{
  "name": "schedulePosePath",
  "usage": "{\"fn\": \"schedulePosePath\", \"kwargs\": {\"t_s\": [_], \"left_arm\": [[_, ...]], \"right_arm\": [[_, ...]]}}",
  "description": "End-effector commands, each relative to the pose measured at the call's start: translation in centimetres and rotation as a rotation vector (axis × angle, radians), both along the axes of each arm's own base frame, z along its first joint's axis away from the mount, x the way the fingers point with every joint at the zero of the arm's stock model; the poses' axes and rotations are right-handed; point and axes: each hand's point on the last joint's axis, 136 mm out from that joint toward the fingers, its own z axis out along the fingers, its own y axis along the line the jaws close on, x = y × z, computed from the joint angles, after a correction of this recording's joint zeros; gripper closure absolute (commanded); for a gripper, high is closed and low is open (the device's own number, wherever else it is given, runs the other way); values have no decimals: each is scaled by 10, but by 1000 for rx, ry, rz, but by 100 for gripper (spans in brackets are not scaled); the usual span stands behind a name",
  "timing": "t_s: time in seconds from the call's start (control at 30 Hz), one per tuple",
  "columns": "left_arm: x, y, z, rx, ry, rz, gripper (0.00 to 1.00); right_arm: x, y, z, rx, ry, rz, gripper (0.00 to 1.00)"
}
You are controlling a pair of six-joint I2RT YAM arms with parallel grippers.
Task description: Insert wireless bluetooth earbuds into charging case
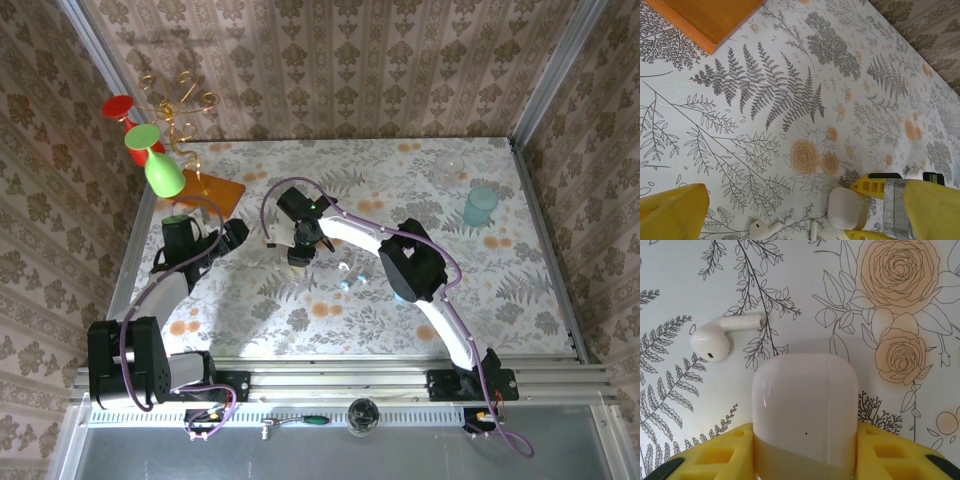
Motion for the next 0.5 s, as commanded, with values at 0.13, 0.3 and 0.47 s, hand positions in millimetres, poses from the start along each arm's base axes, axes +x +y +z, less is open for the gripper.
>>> {"fn": "schedulePosePath", "kwargs": {"t_s": [0.13, 0.3, 0.47], "left_arm": [[-5, -17, 17, -18, -56, -114, 0], [-14, -49, 32, 17, -77, -279, 0], [-28, -96, 45, -19, -83, -470, 5]], "right_arm": [[-5, -21, 14, 25, -80, -58, 66], [-2, -37, 49, 159, -170, -137, 67], [-9, -64, 76, 246, -236, -196, 67]]}}
